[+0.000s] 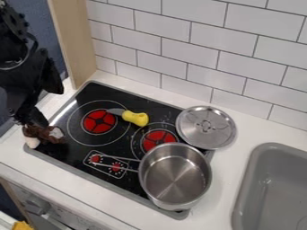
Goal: Move the silver pot on top of the left stove
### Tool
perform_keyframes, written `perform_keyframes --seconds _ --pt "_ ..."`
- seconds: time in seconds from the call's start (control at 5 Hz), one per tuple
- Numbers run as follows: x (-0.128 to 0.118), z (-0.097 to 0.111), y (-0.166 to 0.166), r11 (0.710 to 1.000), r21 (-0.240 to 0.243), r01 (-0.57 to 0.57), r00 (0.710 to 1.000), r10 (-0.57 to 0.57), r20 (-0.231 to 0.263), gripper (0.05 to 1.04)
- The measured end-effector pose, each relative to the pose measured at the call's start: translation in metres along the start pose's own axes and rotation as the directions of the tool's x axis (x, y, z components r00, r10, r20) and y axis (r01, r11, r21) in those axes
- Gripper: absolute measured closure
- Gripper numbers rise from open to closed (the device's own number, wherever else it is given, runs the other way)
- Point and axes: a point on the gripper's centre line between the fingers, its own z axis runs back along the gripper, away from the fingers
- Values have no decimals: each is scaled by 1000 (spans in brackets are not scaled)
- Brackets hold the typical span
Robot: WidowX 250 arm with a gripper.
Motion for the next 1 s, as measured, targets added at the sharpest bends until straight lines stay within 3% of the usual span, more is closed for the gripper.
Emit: perform_keyframes --seconds 0.2,0.4,0.6,0.8,1.0 --pt "-2 -3 3 1000 18 1 1000 -1 -8 84" --pt "-2 -6 18 998 67 -6 1000 7 -27 84" --pt "-7 3 34 997 65 30 998 -26 -59 84" --pt "-16 17 54 994 24 106 991 -103 -91 84" --pt "-31 16 72 983 52 178 981 -173 -88 84"
